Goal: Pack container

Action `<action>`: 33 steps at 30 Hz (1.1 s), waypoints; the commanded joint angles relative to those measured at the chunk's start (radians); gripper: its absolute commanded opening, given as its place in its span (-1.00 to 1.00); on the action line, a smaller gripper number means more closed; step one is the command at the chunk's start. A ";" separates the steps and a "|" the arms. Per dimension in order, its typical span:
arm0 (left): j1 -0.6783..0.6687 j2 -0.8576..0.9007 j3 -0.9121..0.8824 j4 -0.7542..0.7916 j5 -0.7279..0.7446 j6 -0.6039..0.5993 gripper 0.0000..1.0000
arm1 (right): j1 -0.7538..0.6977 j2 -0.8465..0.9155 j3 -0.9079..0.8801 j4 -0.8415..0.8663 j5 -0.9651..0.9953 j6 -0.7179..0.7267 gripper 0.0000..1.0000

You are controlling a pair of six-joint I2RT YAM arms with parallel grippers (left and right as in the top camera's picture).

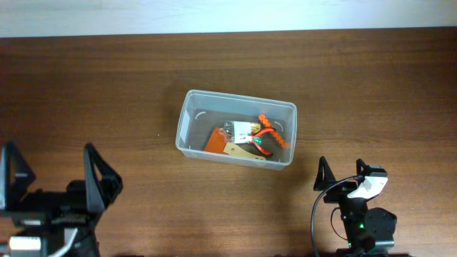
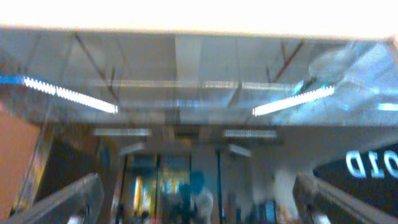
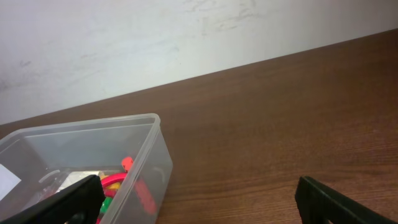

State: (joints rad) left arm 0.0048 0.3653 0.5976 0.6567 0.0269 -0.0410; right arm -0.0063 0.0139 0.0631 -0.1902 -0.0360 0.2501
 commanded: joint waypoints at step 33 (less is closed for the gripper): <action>0.023 -0.360 -0.493 0.660 0.002 0.012 0.98 | -0.006 -0.011 -0.008 0.002 -0.009 -0.010 0.97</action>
State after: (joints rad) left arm 0.0212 0.0181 0.1360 1.2896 0.0261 -0.0410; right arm -0.0063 0.0139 0.0631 -0.1902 -0.0360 0.2504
